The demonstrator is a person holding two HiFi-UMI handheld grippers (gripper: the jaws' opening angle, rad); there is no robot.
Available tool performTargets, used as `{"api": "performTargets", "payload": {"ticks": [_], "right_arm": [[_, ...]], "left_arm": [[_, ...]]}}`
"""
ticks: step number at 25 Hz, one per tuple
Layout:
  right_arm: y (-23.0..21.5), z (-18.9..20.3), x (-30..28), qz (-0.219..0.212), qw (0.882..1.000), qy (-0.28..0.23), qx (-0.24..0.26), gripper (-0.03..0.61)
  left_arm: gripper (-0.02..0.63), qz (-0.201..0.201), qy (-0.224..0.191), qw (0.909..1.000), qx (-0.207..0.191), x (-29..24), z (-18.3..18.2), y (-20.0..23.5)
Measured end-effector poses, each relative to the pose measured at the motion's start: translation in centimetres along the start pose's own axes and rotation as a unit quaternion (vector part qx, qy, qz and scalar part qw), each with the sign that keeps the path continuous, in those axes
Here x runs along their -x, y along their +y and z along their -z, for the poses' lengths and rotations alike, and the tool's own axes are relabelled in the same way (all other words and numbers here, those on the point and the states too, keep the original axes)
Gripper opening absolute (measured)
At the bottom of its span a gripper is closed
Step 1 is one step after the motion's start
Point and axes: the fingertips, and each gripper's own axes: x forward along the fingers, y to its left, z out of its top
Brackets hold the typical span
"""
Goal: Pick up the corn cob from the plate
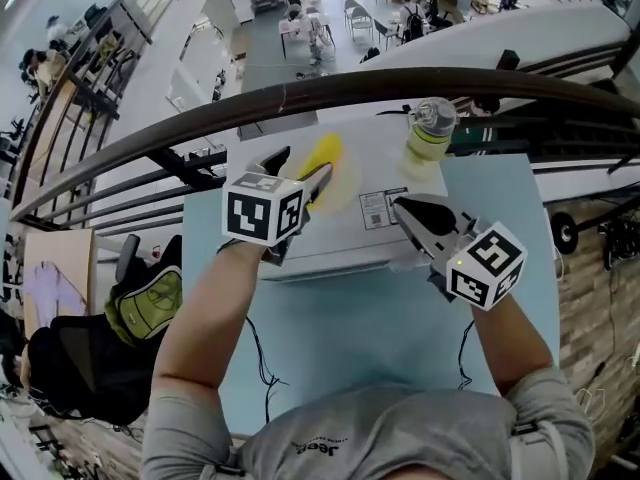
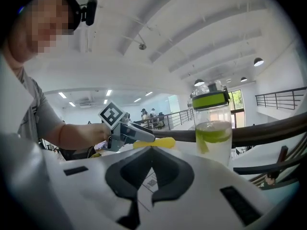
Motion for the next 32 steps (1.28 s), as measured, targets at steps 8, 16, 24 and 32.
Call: {"api": "performTargets", "payload": {"ticks": [8, 16, 24, 32], "right_arm": [[-1.4, 0.1, -1.8, 0.008, 1.0, 0.011, 0.028, 0.015], [-1.1, -0.1, -1.7, 0.003, 1.0, -0.001, 0.028, 0.015], [-1.3, 0.0, -1.0, 0.014, 1.0, -0.001, 0.028, 0.015], [-1.2, -0.5, -0.2, 0.022, 0.999, -0.004, 0.033, 0.015]], "left_arm": [[0.35, 0.016, 0.051, 0.9986, 0.0, -2.9, 1.2, 0.1], [0.35, 0.03, 0.08, 0.9959, -0.03, -4.0, 1.9, -1.0], [0.267, 0.03, 0.082, 0.9935, -0.073, -3.6, 2.0, -1.4], [0.261, 0.031, 0.064, 0.9937, -0.087, -3.3, 2.1, -1.4]]}}
